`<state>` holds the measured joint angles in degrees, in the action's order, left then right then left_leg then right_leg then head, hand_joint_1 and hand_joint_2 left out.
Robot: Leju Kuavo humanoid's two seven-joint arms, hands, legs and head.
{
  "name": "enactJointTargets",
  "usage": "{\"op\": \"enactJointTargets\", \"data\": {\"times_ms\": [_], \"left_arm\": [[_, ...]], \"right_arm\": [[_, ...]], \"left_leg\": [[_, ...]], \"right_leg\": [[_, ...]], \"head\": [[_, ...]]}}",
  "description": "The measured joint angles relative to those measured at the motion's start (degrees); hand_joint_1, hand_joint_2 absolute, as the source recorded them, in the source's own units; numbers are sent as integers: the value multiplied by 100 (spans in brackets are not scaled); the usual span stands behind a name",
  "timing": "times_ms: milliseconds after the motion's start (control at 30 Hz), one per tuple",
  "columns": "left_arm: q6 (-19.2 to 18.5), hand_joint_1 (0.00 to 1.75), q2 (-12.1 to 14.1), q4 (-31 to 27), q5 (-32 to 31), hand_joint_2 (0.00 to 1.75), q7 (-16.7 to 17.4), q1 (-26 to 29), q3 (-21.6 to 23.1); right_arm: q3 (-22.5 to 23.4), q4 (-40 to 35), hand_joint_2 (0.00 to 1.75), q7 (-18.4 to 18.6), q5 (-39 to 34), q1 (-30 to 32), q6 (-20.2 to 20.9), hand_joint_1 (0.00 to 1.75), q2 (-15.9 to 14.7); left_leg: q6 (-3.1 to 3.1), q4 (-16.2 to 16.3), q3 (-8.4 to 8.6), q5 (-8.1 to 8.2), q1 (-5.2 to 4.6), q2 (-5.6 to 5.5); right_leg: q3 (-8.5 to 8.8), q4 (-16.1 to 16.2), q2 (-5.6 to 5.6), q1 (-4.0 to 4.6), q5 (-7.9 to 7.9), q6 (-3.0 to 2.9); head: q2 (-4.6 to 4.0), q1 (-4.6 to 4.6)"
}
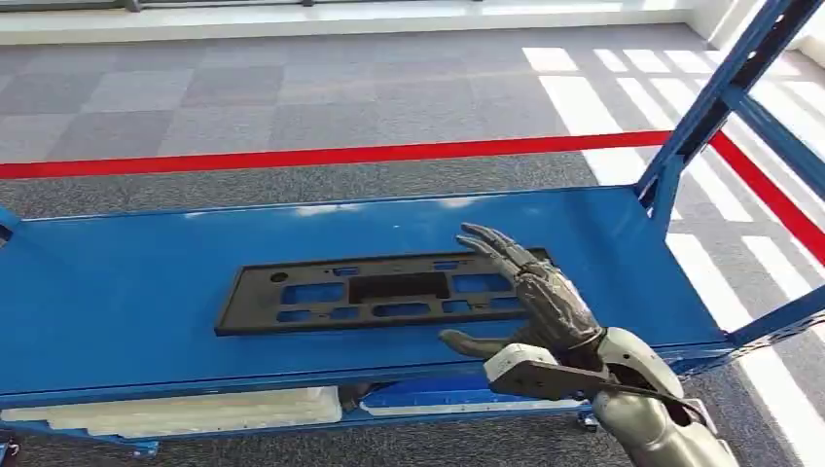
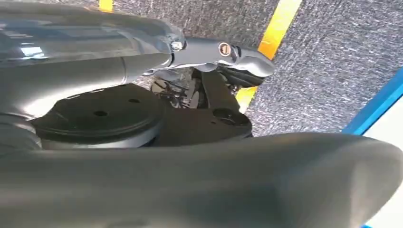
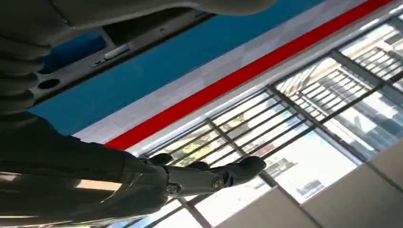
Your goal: Take the parts from the cabinet and place them on the table.
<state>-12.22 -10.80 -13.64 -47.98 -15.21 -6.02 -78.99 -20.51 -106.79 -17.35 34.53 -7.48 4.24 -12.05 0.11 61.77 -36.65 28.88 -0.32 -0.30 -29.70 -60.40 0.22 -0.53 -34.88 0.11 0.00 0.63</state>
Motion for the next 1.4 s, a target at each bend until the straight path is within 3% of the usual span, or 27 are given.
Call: {"op": "enactJointTargets", "data": {"times_ms": [367, 833, 1033, 1400], "left_arm": [[-31, 0, 0, 0, -140, 0, 22, 2, 105], [-57, 0, 0, 0, -192, 0, 22, 2, 177], [-63, 0, 0, 0, -192, 0, 22, 2, 177], [-127, 0, 0, 0, -243, 0, -2, 0, 181]], "right_arm": [[-1203, 897, 175, 175, -640, -1058, 671, 0, -793], [-2255, 1361, 175, 437, -999, -1892, 828, 0, -1309], [-2502, 1510, 175, 675, -715, -1995, 588, 0, -1412], [-2793, 1965, 175, 892, -699, -2205, 610, 0, -1438]], "left_leg": [[1, 0, 2, -1, 0, -1], [1, 0, 2, -1, 1, -2], [2, 0, 2, -1, 1, -2], [2, 0, 2, -1, 1, -2]], "right_leg": [[1, 0, -2, 1, 1, 1], [0, 0, -4, 1, 0, 2], [1, 0, -4, 1, 0, 2], [1, 0, -4, 1, 0, 2]], "head": [[0, 0], [0, 0], [0, 0], [0, 0]]}}
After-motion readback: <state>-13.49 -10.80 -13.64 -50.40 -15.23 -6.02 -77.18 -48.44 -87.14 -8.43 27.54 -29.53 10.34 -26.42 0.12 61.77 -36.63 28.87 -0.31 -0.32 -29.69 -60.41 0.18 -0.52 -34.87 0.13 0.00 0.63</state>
